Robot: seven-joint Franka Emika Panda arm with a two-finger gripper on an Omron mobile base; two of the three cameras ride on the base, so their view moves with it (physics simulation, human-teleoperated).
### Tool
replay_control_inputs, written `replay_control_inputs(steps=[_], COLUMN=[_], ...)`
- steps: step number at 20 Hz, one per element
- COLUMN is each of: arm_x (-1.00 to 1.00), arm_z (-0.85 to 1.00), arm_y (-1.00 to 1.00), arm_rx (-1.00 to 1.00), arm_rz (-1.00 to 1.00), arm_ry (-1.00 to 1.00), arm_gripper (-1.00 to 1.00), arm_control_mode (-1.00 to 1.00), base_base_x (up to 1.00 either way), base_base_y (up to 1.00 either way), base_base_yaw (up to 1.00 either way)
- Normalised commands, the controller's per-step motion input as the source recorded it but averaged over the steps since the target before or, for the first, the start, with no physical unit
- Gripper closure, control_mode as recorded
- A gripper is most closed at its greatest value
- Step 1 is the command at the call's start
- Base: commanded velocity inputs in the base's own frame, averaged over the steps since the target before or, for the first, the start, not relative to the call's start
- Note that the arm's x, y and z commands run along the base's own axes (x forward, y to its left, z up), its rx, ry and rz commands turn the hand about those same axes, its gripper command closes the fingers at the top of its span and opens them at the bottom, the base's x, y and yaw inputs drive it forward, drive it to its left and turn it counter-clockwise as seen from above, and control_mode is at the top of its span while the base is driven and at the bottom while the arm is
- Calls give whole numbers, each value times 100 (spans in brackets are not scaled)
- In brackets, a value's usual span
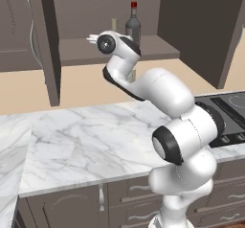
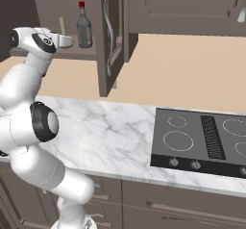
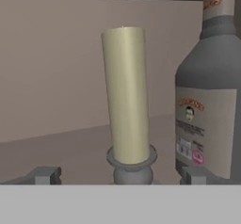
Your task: Get the candle and the liquor from the cabinet and move them to the dining counter.
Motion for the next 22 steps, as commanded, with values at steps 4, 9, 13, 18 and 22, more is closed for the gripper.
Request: replay_control_inputs(steps=[4,9,13,18,22], arm_x=[9,11,7,6,6], arm_z=[0,0,0,0,0], arm_y=[0,0,0,-1,-1], arm_rx=[0,0,0,0,0], arm_rz=[-1,0,0,0,0], arm_ry=[0,0,0,0,0], arm_gripper=[-100,-100,-100,-100,-100], arm_control_mode=[-100,-100,-100,-100,-100], base_base_x=[0,0,0,0,0], base_base_y=[0,0,0,0,0], base_base_yaw=[0,0,0,0,0])
